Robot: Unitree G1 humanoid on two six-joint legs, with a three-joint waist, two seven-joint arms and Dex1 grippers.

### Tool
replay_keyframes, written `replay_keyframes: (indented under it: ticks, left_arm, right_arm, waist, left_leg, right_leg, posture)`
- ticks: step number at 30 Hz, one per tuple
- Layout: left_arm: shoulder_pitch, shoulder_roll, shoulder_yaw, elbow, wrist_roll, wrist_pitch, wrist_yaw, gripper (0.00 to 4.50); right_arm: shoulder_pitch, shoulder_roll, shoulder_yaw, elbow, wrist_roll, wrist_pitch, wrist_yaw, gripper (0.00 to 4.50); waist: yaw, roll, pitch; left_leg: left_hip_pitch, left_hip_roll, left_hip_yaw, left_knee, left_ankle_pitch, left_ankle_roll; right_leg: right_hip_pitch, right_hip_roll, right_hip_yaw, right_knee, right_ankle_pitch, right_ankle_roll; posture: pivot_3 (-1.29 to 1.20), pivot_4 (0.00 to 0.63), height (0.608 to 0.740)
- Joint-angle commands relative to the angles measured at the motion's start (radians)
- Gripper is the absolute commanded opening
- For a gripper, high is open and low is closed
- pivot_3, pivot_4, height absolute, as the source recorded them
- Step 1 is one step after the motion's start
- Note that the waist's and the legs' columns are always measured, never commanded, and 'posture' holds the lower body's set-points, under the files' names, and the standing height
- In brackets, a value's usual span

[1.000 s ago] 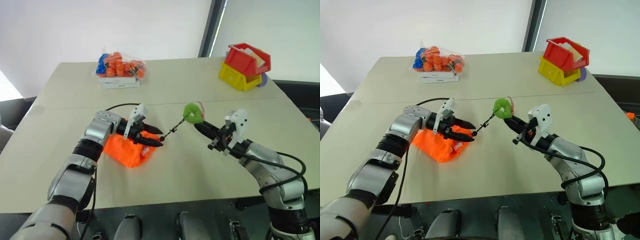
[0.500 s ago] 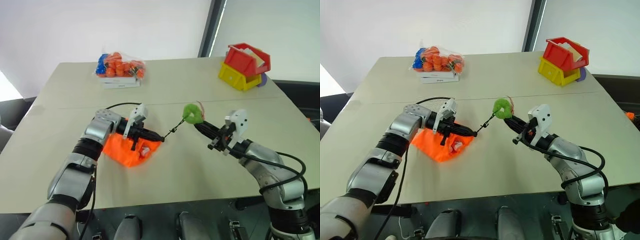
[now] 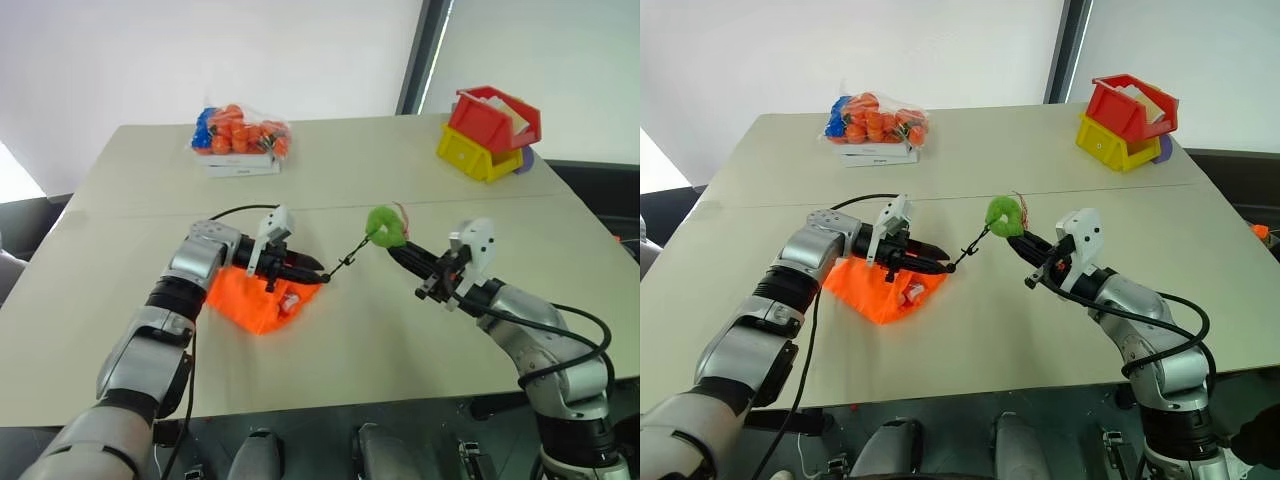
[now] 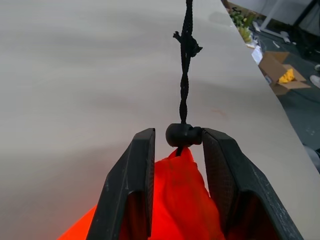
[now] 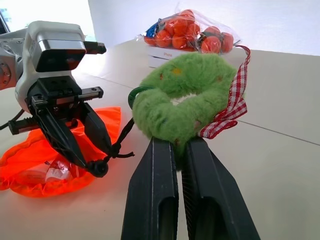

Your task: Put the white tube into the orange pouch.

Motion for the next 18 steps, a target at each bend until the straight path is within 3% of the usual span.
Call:
replay_keyframes:
  ticks: [1, 5, 8, 11, 18]
  left_arm:
    - [0.012, -0.007, -0.004, -0.059, 0.004, 0.007, 0.012, 1.51]
    - [0.023, -0.007, -0.009, -0.078, 0.008, 0.015, 0.024, 1.51]
    - [0.024, -0.005, -0.005, -0.087, 0.003, 0.03, 0.025, 2.34]
    - [0.03, 0.002, -0.007, -0.094, 0.018, 0.015, 0.045, 3.66]
    - [0.046, 0.006, -0.017, -0.107, 0.02, 0.025, 0.041, 3.66]
  right_arm:
    - [-0.021, 0.005, 0.001, -0.021, 0.009, -0.026, 0.002, 0.0]
    - [-0.024, 0.008, 0.007, -0.021, 0.008, -0.025, 0.002, 0.0]
    - [-0.025, 0.008, 0.01, -0.022, 0.01, -0.023, 0.003, 0.0]
    - [-0.024, 0.008, 0.013, -0.025, 0.012, -0.02, 0.003, 0.0]
    - [-0.022, 0.01, 0.018, -0.028, 0.013, -0.02, 0.002, 0.0]
  waist:
    - [0.0, 0.0, 0.0]
    - [-0.001, 0.0, 0.0]
    - [0.0, 0.0, 0.0]
    - [0.0, 0.0, 0.0]
    - [0.0, 0.0, 0.0]
  left_leg:
    - [0.0, 0.0, 0.0, 0.0, 0.0, 0.0]
    - [0.0, 0.0, 0.0, 0.0, 0.0, 0.0]
    - [0.0, 0.0, 0.0, 0.0, 0.0, 0.0]
    - [0.0, 0.0, 0.0, 0.0, 0.0, 0.0]
    - [0.0, 0.0, 0.0, 0.0, 0.0, 0.0]
  right_leg:
    - [0.0, 0.0, 0.0, 0.0, 0.0, 0.0]
    - [0.0, 0.0, 0.0, 0.0, 0.0, 0.0]
    - [0.0, 0.0, 0.0, 0.001, 0.0, 0.0]
    - [0.0, 0.0, 0.0, 0.001, 0.0, 0.0]
    - [0.0, 0.0, 0.0, 0.001, 0.0, 0.0]
  posture:
    - [0.0, 0.15, 0.74]
    - [0.0, 0.15, 0.74]
    - [0.0, 0.15, 0.74]
    - [0.0, 0.15, 0.74]
    - [0.0, 0.15, 0.74]
